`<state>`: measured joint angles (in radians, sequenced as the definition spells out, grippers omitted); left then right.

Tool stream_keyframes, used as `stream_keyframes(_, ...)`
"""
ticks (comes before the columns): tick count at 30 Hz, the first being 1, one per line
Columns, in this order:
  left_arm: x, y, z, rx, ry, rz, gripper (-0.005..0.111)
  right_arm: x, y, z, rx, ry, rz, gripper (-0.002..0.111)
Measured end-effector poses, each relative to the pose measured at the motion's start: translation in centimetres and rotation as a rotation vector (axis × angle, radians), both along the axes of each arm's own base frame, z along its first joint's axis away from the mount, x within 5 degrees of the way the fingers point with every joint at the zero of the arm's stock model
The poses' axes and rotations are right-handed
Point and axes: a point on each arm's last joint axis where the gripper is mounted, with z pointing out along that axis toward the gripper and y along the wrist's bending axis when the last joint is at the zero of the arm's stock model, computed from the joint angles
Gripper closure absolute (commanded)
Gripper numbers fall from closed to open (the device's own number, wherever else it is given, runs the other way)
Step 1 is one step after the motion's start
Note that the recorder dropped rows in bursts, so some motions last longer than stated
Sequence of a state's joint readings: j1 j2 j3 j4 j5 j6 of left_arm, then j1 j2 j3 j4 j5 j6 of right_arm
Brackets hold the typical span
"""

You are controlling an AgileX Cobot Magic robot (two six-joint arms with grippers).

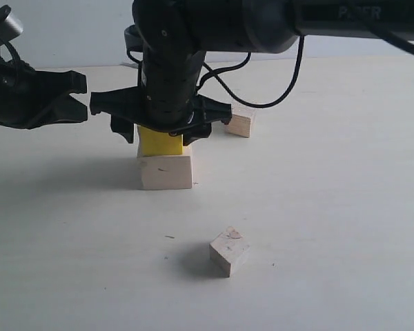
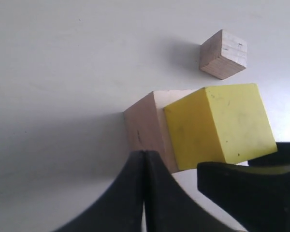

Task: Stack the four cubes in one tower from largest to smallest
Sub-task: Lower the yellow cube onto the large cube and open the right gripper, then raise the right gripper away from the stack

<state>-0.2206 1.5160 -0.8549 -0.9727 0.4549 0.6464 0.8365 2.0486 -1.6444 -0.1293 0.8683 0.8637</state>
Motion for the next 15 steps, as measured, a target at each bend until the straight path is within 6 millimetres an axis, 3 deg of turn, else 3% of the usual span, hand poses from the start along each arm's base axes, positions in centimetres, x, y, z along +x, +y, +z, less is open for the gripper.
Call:
stream_keyframes(10, 0.0, 0.0, 0.0, -0.001, 0.001, -0.002, 0.107, -1.1, -1.3, 4.6, 0.039, -0.047, 0.009, 0.036)
stream_keyframes(13, 0.0, 0.0, 0.0, -0.001, 0.001, -0.002, 0.107, -1.5, -1.7, 6.1, 0.052, -0.071, 0.029, 0.040)
stream_keyframes(15, 0.0, 0.0, 0.0, -0.001, 0.001, -0.002, 0.107, -1.7, -2.1, 7.3, 0.055, -0.102, 0.051, 0.050)
